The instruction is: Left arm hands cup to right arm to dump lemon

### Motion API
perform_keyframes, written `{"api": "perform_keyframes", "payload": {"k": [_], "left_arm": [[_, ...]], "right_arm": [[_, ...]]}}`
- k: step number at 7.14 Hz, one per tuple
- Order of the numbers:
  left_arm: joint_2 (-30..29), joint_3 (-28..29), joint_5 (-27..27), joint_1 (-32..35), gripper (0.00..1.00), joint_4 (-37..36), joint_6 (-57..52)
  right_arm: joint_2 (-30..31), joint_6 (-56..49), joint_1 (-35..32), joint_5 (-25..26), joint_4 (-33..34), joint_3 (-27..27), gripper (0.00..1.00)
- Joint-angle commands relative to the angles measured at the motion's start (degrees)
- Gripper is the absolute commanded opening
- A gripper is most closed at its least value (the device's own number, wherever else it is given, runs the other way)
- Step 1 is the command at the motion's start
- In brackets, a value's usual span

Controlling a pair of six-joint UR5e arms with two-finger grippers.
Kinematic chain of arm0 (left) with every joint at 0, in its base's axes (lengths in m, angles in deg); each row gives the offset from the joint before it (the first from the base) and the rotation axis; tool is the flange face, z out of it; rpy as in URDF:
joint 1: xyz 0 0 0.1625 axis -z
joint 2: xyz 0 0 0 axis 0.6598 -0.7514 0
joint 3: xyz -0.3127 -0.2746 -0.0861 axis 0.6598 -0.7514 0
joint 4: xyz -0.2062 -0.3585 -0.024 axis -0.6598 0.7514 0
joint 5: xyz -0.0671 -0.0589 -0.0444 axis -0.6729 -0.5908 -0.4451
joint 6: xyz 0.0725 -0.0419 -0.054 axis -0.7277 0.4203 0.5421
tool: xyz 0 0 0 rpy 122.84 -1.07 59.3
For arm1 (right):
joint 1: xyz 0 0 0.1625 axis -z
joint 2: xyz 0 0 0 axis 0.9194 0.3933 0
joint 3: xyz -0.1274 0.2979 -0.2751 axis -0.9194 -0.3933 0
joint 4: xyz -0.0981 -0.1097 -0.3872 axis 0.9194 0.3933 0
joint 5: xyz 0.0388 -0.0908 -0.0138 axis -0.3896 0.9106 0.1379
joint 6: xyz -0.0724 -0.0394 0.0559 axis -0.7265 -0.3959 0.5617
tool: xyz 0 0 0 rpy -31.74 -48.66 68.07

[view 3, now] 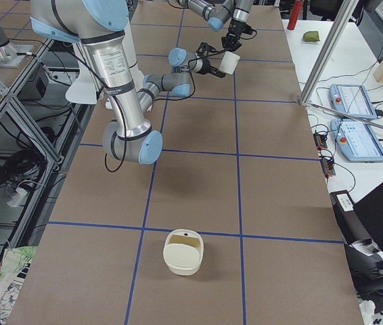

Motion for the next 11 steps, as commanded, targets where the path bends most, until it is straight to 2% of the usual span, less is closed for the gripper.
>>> {"api": "perform_keyframes", "payload": {"k": [1,11], "left_arm": [[-0.6,0.0,0.1,-1.7,0.0,-0.1,0.1],[-2.4,-0.5,0.1,-4.8,0.0,-0.2,0.6]], "right_arm": [[-0.2,-0.1,0.1,0.3,0.0,-0.4,0.99],[-0.3,0.3,0.1,0.4,-0.5,-1.9,0.99]]}}
